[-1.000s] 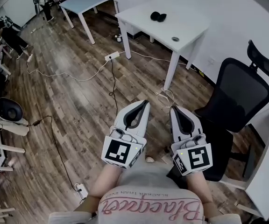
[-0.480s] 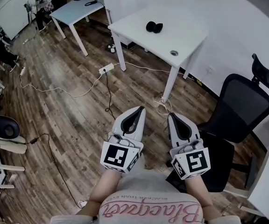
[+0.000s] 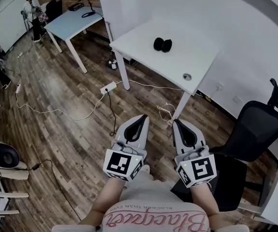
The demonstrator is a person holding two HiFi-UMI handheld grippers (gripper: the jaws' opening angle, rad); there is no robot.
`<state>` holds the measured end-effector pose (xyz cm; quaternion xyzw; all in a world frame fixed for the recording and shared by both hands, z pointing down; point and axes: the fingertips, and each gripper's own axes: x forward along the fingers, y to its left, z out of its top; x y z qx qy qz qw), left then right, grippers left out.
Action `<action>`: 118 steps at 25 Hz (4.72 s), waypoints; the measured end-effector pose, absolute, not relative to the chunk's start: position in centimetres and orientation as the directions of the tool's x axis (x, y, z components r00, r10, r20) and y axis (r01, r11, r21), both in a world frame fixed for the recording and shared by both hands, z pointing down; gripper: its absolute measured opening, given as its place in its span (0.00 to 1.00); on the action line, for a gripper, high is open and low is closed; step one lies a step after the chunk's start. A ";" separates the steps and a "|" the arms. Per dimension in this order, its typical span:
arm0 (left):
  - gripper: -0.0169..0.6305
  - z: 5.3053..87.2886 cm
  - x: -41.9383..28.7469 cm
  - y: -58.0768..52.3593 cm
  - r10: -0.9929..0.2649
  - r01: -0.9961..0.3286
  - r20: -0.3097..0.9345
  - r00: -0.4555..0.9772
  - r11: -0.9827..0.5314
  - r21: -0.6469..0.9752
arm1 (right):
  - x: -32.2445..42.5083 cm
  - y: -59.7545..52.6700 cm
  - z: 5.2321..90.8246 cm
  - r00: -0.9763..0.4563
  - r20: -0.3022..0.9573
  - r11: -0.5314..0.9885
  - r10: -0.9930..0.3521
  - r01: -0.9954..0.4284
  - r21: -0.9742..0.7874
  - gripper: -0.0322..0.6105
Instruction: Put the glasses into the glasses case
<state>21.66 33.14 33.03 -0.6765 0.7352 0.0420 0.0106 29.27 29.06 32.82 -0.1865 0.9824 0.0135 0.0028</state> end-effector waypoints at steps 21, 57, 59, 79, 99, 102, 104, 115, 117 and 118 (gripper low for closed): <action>0.03 34.1 8.7 21.0 -0.995 -0.994 -0.040 -0.089 0.086 0.061 | 16.6 16.5 34.1 -0.929 0.018 0.929 -0.370 -0.370 -0.005 0.07; 0.03 34.4 -10.0 -11.0 -1.000 -0.998 0.006 0.012 -0.012 0.066 | -1.2 -14.4 34.4 -0.871 0.067 0.871 -0.487 -0.490 -0.031 0.07; 0.03 34.5 -11.3 -12.9 -0.999 -0.997 0.011 0.047 -0.047 0.066 | -2.2 -16.1 34.6 -0.845 0.075 0.846 -0.529 -0.532 -0.035 0.07; 0.03 40.9 -19.4 -27.3 -0.907 -0.919 0.152 0.394 -0.389 0.058 | -8.6 -28.2 44.0 -0.536 0.295 0.546 -0.791 -0.836 -0.055 0.07; 0.03 49.8 -18.9 -32.8 -0.816 -0.864 0.287 0.502 -0.491 0.114 | -9.0 -33.9 58.5 -0.302 0.610 0.414 -0.733 -0.909 0.046 0.07; 0.03 50.3 -19.1 -33.2 -0.811 -0.864 0.302 0.501 -0.488 0.122 | -8.9 -34.1 59.1 -0.264 0.637 0.411 -0.724 -0.907 0.092 0.07; 0.03 50.6 -19.2 -33.5 -0.808 -0.863 0.308 0.503 -0.490 0.125 | -8.8 -34.3 59.0 -0.236 0.647 0.409 -0.725 -0.903 0.129 0.07; 0.03 50.9 -19.4 -33.2 -0.803 -0.862 0.316 0.505 -0.488 0.139 | -9.2 -34.0 58.7 -0.264 0.639 0.452 -0.723 -0.880 0.148 0.08; 0.03 50.8 -19.3 -33.1 -0.804 -0.862 0.313 0.505 -0.487 0.139 | -9.4 -33.8 58.4 -0.296 0.630 0.470 -0.718 -0.874 0.126 0.12; 0.03 50.7 -19.3 -33.0 -0.805 -0.863 0.312 0.504 -0.486 0.139 | -9.5 -33.7 58.2 -0.311 0.624 0.476 -0.717 -0.872 0.112 0.16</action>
